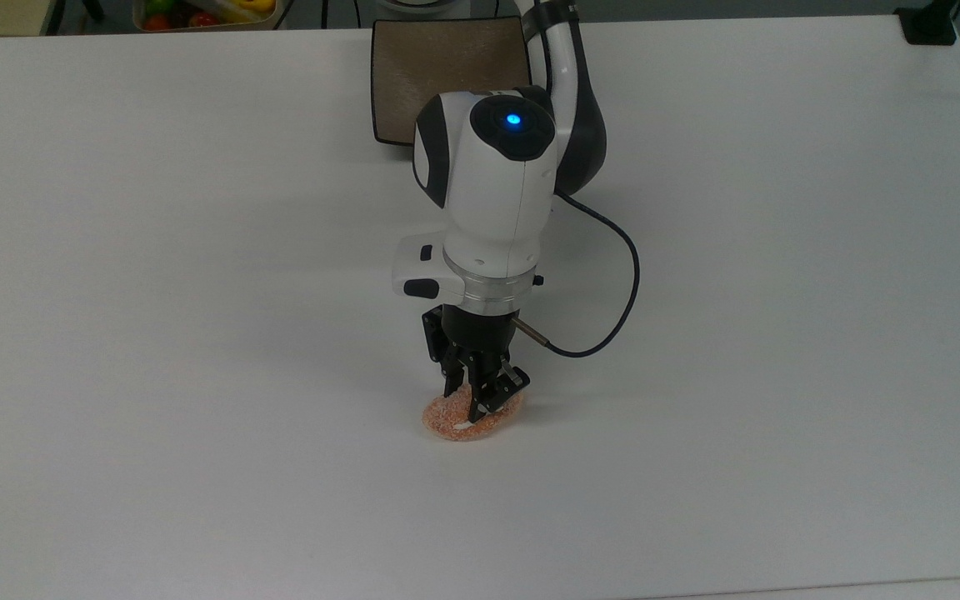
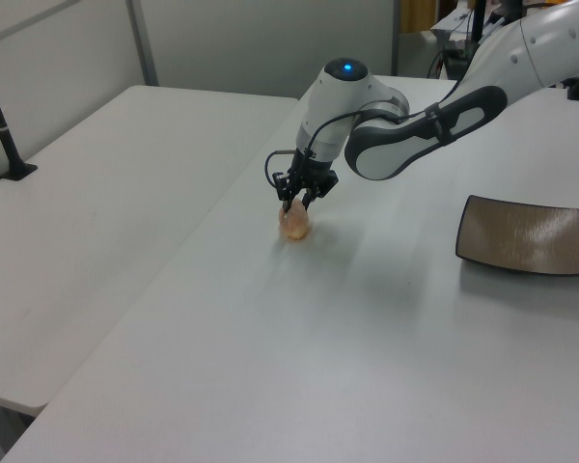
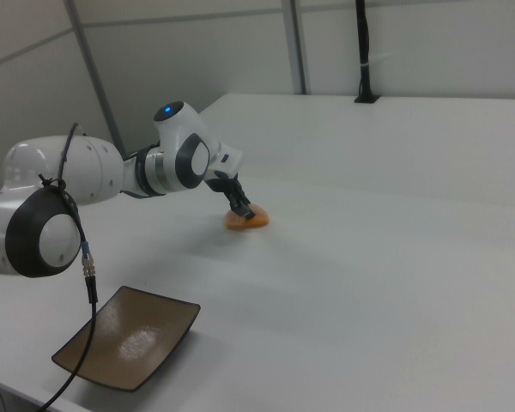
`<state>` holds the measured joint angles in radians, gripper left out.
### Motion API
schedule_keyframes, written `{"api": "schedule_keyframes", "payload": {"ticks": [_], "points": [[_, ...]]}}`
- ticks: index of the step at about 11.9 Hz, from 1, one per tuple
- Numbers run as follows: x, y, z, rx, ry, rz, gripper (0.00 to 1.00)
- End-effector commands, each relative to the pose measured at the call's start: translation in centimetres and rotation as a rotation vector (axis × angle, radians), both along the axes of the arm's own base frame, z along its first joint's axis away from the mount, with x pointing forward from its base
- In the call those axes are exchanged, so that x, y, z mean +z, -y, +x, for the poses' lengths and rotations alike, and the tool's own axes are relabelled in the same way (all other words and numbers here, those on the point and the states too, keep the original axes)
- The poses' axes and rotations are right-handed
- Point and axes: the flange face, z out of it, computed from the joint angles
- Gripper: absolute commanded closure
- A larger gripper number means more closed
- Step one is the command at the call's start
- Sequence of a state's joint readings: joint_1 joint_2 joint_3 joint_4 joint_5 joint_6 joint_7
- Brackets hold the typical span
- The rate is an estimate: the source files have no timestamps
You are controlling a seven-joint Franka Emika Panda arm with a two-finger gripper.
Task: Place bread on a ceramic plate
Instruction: 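Close the gripper on the bread roll, then lift the bread roll and carry it over the brown plate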
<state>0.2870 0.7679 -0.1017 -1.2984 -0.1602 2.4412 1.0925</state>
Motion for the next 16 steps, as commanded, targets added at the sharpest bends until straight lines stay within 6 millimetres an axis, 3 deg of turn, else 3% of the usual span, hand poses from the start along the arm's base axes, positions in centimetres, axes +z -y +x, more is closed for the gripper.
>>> {"api": "schedule_keyframes", "payload": {"ticks": [1,3,5,11,13,16], "points": [[2.5,1.0,-0.1,-0.021,0.039,-0.003,0.61],[6.1,2.2,-1.2,-0.018,0.06,0.001,0.62],[10.6,3.4,-3.6,0.016,0.068,0.012,0.62],[21.8,8.6,-14.1,0.139,-0.007,0.058,0.62],[24.0,10.1,-18.0,0.273,-0.117,0.063,0.62],[25.0,11.7,-25.4,0.602,-0.322,0.018,0.62]]}}
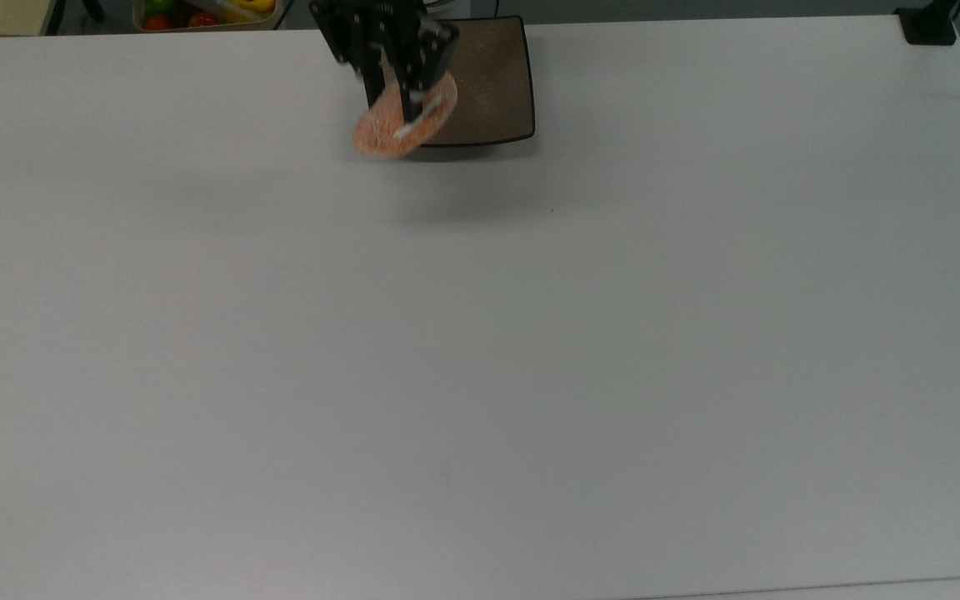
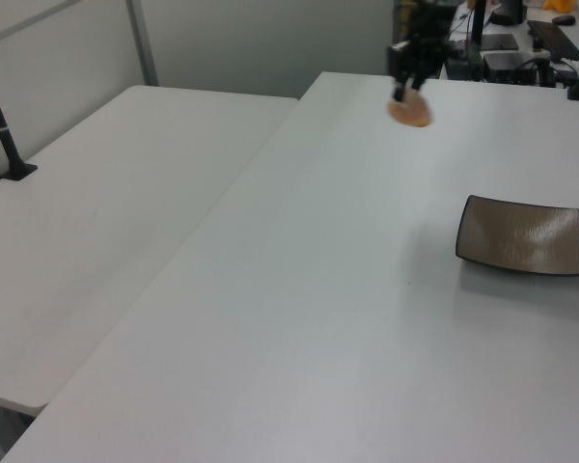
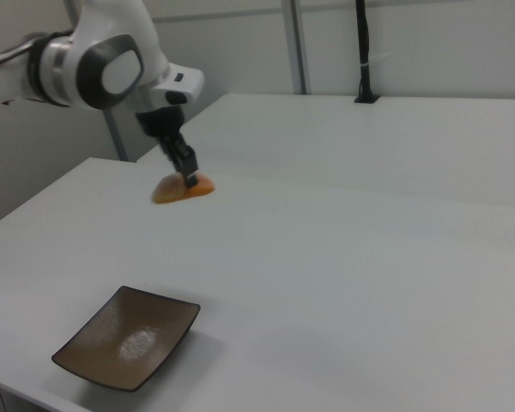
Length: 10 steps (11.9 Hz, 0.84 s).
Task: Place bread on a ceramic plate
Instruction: 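Lift the bread roll and carry it over the brown plate, then lower the bread roll onto the plate and open the gripper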
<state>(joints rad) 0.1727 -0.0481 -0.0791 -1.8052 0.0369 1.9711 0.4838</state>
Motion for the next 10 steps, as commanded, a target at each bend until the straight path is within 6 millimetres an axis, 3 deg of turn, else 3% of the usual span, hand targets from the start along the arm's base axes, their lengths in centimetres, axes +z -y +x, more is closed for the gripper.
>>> {"api": "schedule_keyframes", "payload": {"ticks": [1,3,5,7,10], "points": [[-0.2,1.1,-7.9,0.337,-0.174,-0.012,0.62],[-1.9,1.3,-10.3,0.451,-0.261,-0.007,0.62],[-5.3,0.7,-11.2,0.467,-0.322,0.007,0.62],[-8.5,-1.1,-11.8,0.5,-0.35,0.016,0.61],[-12.3,-3.5,-11.1,0.527,-0.376,0.004,0.61]]}}
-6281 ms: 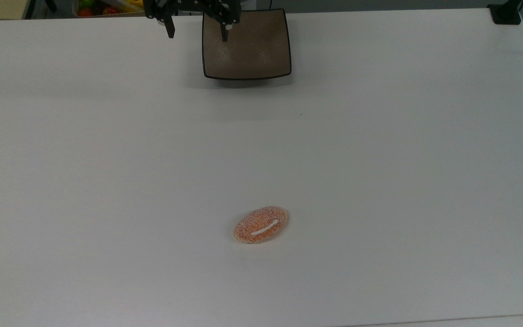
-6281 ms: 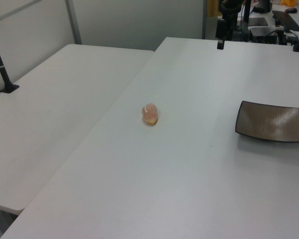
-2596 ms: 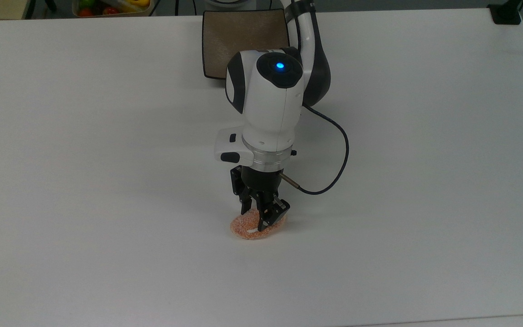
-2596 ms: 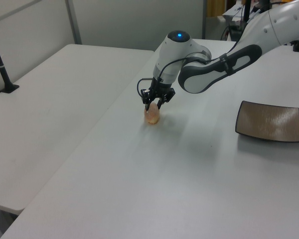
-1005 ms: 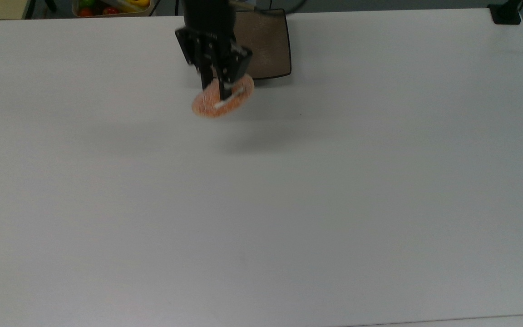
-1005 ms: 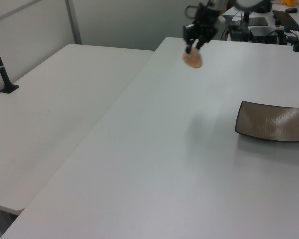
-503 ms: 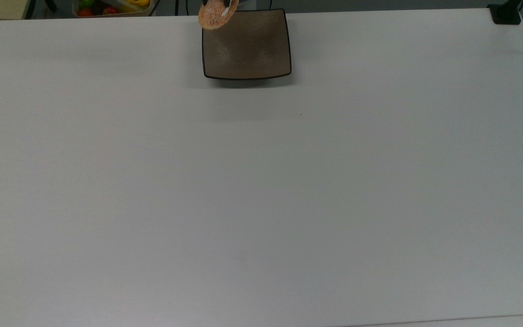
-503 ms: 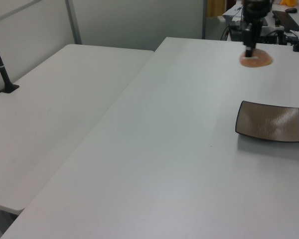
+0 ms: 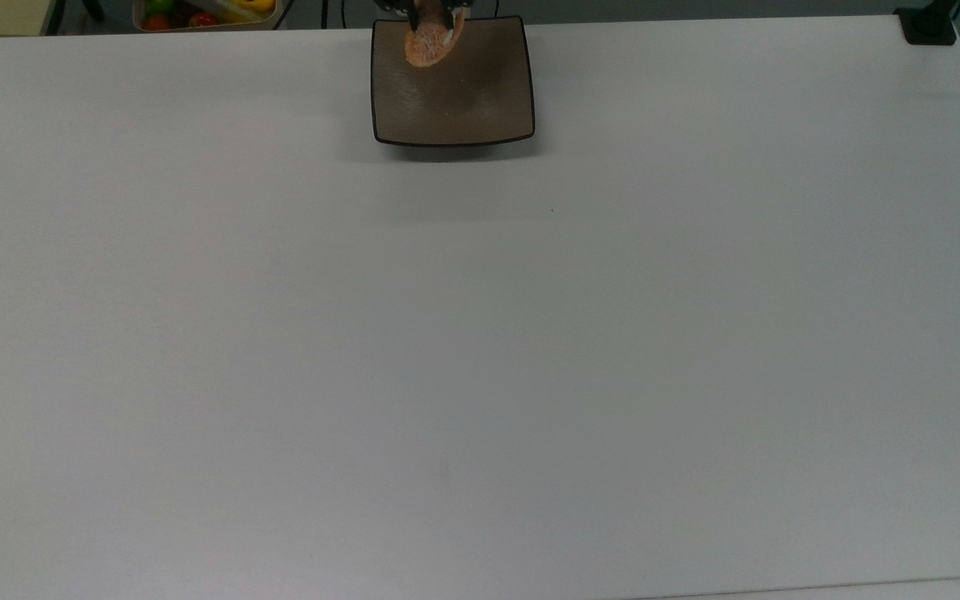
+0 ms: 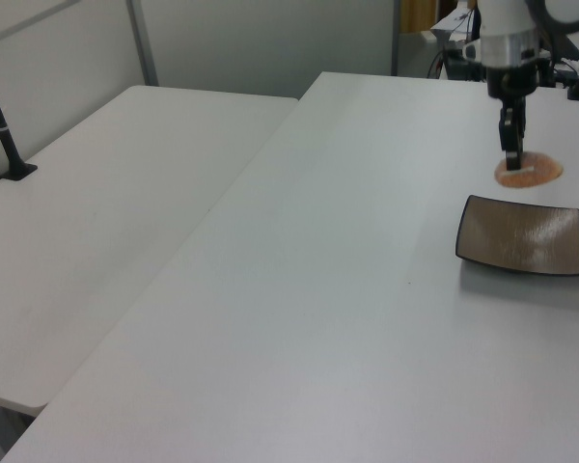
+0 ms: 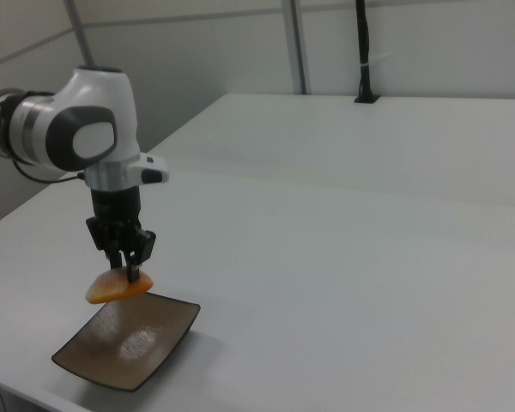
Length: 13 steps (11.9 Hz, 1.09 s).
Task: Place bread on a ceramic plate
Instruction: 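Lower the bread roll onto the plate and open the gripper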
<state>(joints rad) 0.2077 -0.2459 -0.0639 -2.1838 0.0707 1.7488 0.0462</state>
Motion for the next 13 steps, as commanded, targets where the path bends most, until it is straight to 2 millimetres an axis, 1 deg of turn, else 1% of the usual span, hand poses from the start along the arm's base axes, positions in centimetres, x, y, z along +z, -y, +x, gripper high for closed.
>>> {"api": "schedule_keyframes", "payload": {"ticks": [1,2,4,5,6,7,8,10,11,12,13], "points": [[-3.7,-2.7,0.7,0.04,-0.025,0.005,0.6],[-5.2,-3.1,1.1,0.05,-0.047,0.0,0.59],[-6.9,-4.8,1.5,0.08,-0.045,-0.005,0.58],[-7.4,-4.9,1.6,0.082,-0.055,-0.009,0.5],[-7.6,-4.9,1.6,0.083,-0.06,-0.01,0.27],[-7.7,-4.9,1.6,0.082,-0.06,-0.011,0.12],[-8.0,-4.9,1.6,0.083,-0.067,-0.012,0.06],[-7.7,-4.9,1.7,0.08,-0.063,-0.012,0.05],[-7.2,-4.8,1.9,0.076,-0.057,-0.011,0.02],[-5.8,-4.7,2.3,0.069,-0.035,-0.006,0.0],[-3.8,-4.5,3.1,0.06,-0.013,-0.001,0.0]]}}
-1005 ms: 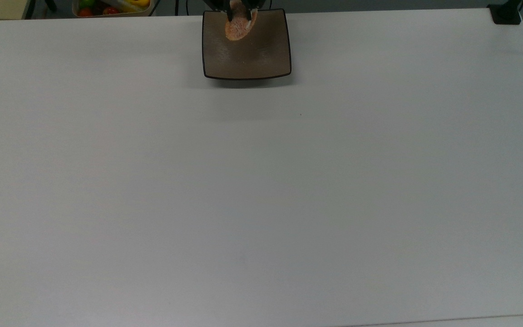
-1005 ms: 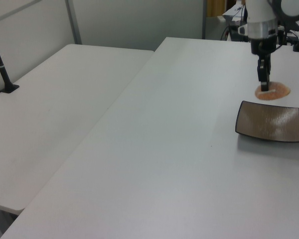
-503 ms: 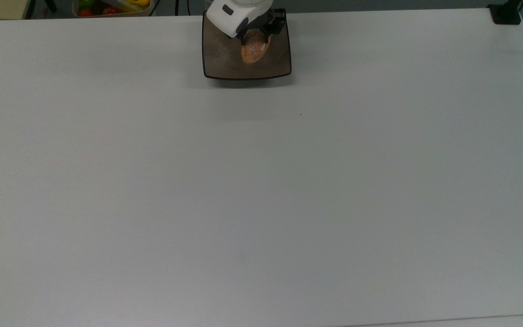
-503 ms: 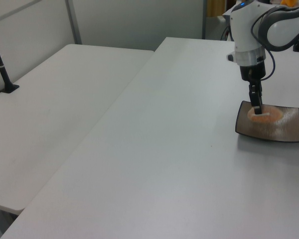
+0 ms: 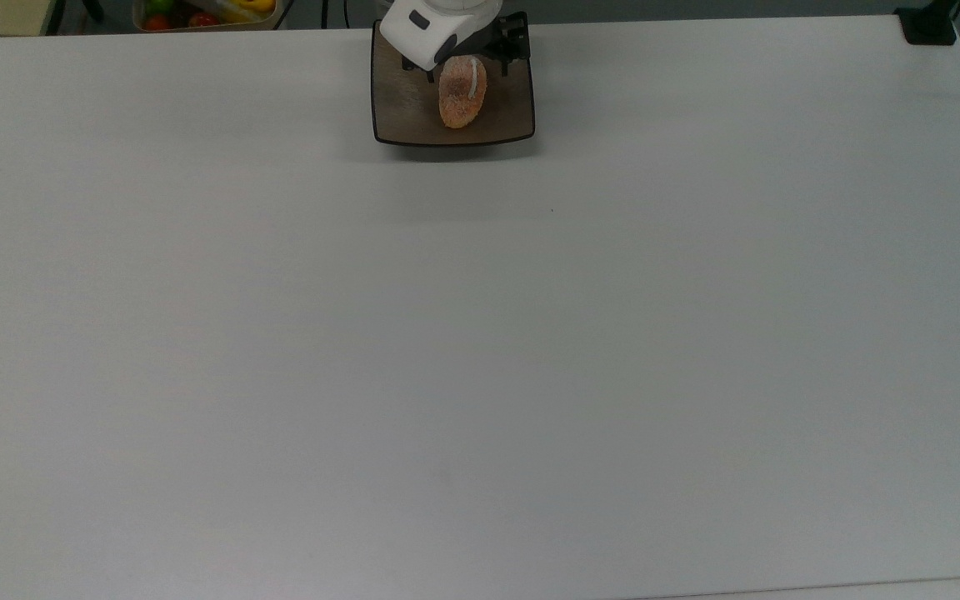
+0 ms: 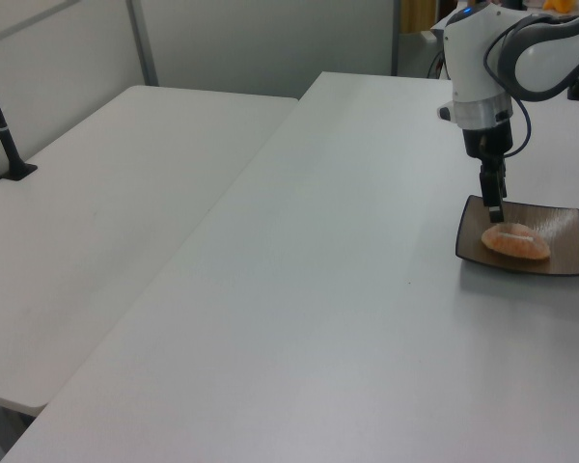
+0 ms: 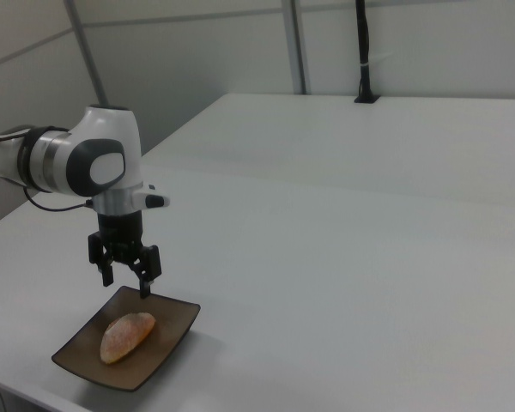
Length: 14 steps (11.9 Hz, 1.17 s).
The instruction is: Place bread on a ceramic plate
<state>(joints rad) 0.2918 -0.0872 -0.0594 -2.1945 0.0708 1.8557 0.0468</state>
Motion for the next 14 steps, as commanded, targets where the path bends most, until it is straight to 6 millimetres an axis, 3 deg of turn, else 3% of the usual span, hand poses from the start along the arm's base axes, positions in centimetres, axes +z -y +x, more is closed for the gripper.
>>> {"api": "schedule_keyframes", "payload": {"ticks": [1,4,6,10,14], "points": [[6.2,1.0,2.3,-0.034,0.082,0.034,0.0],[14.3,4.0,5.4,-0.048,0.212,0.036,0.0],[17.0,5.8,6.7,-0.031,0.241,-0.022,0.0],[18.1,7.2,10.3,-0.048,0.247,-0.089,0.0],[17.8,6.8,10.2,-0.055,0.239,-0.083,0.0]]}}
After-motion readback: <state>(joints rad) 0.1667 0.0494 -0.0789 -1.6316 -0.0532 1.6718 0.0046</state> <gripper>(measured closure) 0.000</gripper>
